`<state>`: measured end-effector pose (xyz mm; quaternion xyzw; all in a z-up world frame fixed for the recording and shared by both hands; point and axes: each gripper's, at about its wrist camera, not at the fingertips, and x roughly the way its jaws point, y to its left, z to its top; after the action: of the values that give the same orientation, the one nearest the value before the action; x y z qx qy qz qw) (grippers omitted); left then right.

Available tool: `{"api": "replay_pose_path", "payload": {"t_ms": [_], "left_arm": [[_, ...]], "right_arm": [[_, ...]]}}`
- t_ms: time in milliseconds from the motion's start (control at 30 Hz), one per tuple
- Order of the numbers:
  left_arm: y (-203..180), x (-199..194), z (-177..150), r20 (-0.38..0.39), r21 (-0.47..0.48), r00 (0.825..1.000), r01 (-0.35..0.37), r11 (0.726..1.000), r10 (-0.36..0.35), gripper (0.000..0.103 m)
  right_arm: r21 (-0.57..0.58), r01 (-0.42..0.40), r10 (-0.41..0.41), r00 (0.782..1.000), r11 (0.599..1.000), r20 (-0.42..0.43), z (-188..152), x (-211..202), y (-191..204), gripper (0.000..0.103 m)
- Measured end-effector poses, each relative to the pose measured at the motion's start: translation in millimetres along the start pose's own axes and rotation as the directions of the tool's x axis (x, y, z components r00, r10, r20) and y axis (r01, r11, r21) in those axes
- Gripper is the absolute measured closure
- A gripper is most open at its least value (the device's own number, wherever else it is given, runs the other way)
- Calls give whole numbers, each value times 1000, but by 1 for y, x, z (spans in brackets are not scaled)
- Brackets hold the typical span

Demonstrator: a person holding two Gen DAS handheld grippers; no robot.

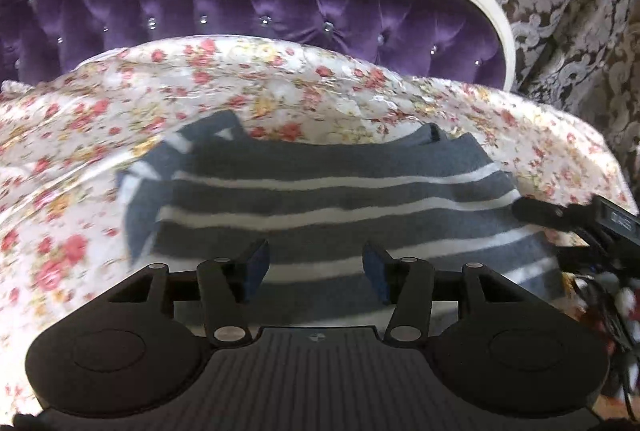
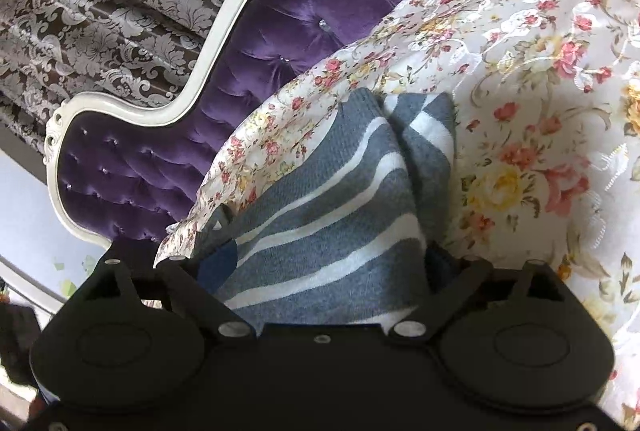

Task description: Fold small clothes

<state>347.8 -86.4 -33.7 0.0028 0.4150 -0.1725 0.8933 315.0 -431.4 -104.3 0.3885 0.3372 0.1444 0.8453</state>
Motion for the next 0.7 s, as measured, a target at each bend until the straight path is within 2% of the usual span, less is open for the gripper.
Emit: {"api": "replay_pose_path", "payload": {"t_ms": [133, 267, 300, 333, 367, 400, 433, 567, 700], "left_arm": [[-10, 32, 1, -49, -37, 999, -20, 999, 18, 53], [-19, 42, -1, -12, -8, 997, -75, 997, 75, 53], [-22, 44, -1, -21, 17, 996, -87, 996, 87, 53], [-26, 44, -2, -24, 51, 994, -102, 994, 103, 53], [-29, 45, -2, -27, 74, 993, -113, 991, 115, 53], [-32, 45, -1, -28, 89, 992, -123, 988, 125, 53], [-34, 45, -1, -27, 92, 991, -128, 988, 131, 53], [-31, 44, -3, -17, 82, 992, -123, 989, 125, 53], [-24, 39, 0, -7, 62, 996, -90, 994, 91, 54]], "right_arm": [[-20, -3, 3, 1000, 1000, -4, 0, -1, 0, 11], [-14, -5, 5, 1000, 1000, -4, 0, -3, -3, 16], [-13, 1, -1, 1000, 1000, -3, 0, -3, -3, 22], [-16, 10, -11, 1000, 1000, -3, 0, -4, -4, 35], [-19, 25, -25, 1000, 1000, -5, 1, -3, -5, 42], [-20, 50, -50, 999, 999, -6, 0, -3, -6, 61], [-21, 81, -81, 997, 996, -8, 0, -2, -8, 72], [-45, 103, -102, 995, 994, 12, 0, -6, -3, 80], [-112, 139, -134, 990, 984, 51, 1, -10, 13, 81]]}}
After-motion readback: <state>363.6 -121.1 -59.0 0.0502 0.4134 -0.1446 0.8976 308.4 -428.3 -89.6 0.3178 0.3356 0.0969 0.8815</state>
